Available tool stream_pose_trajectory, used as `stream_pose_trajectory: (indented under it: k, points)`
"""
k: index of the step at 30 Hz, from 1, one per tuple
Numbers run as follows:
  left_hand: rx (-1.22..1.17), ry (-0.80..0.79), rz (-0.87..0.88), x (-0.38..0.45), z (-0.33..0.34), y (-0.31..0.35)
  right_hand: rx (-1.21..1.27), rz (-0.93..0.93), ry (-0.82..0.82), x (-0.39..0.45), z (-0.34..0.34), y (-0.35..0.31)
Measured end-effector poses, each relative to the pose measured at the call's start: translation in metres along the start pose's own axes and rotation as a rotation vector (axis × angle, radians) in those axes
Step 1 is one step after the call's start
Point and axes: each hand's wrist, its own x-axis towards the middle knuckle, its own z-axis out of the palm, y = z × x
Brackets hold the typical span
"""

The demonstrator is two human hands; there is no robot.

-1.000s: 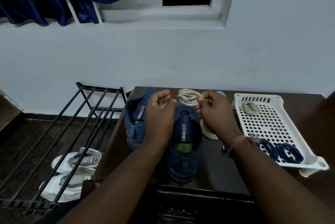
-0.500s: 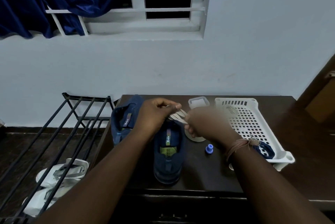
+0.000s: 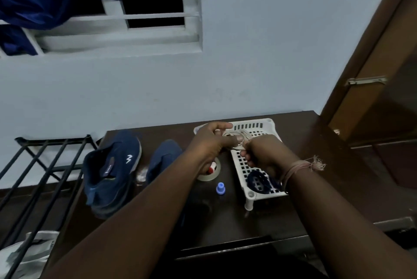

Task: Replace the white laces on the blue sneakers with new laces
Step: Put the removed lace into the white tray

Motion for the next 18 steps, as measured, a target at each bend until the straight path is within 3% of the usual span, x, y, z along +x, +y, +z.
stream_pose_trajectory:
  k: [2,12,18]
  points:
    - [0.050,-0.029,-0.004,0.014,0.017,-0.004,-0.001,0.022,0.040,0.012,-0.018,0.006]
    - [0.119,0.126,-0.110,0.087,0.083,-0.008,-0.149,-0.037,0.163,0.062,-0.064,0.019]
    - [0.656,0.091,0.150,0.131,0.100,-0.011,-0.009,0.079,0.353,0.099,-0.065,0.022]
